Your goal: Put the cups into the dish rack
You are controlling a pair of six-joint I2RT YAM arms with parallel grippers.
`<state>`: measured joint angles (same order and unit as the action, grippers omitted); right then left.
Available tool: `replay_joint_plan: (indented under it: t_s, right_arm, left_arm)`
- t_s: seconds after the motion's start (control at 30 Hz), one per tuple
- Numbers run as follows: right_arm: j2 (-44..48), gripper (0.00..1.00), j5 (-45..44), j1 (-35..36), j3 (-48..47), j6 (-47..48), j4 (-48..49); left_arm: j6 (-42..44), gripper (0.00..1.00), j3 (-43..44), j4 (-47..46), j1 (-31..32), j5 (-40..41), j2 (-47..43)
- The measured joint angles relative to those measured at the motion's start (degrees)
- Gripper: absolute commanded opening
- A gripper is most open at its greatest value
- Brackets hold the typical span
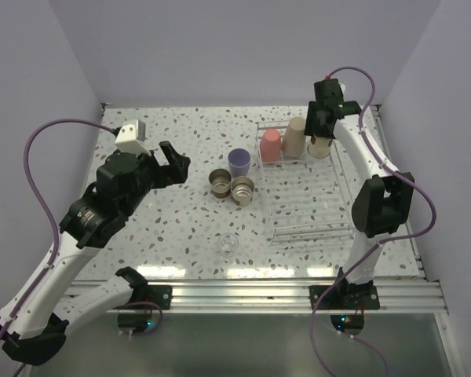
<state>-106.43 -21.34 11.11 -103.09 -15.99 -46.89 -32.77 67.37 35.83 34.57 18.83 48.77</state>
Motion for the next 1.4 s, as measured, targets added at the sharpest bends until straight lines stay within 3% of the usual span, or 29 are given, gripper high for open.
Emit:
replay_joint_plan:
  t_s: [0.6, 0.73, 0.87, 0.9, 1.07, 1.1, 1.13, 1.4]
  right_arm:
    - [-8.1, 0.00, 3.3, -2.3, -0.4, 0.0, 9.2]
    - [-8.8, 0.05, 3.2, -2.6, 1.5, 0.0, 10.3]
    - [-8.8, 0.30, 2.8, -2.7, 2.4, 0.0, 11.6]
    - [-8.8, 0.44, 2.8, -2.7, 2.5, 0.0, 12.0]
    - [-8.7, 0.82, 2.8, -2.8, 3.2, 0.0, 13.0]
    - [-8.7, 0.93, 2.8, -2.8, 3.3, -0.1, 13.2]
    - [-8.7, 0.98, 2.8, -2.8, 3.6, -0.3, 13.6]
    - [-7.8, 0.98, 2.9, -2.9, 5.9, 0.0, 13.5]
  left_arm:
    - [3.5, 1.00, 2.1, 0.7, 0.0, 0.9, 7.3]
    - [3.5, 1.00, 2.1, 0.6, 0.0, 0.9, 7.6]
    - [3.5, 1.00, 2.1, 0.5, 0.0, 0.9, 7.6]
    - [3.5, 1.00, 2.1, 0.4, 0.0, 0.8, 7.6]
    - [3.5, 1.00, 2.1, 0.4, 0.0, 0.6, 7.6]
    - [3.5, 1.00, 2.1, 0.4, 0.0, 0.6, 7.6]
    - [3.5, 1.00, 2.1, 0.4, 0.0, 0.6, 7.6]
    - [3.5, 1.00, 2.1, 0.4, 0.0, 0.3, 6.5]
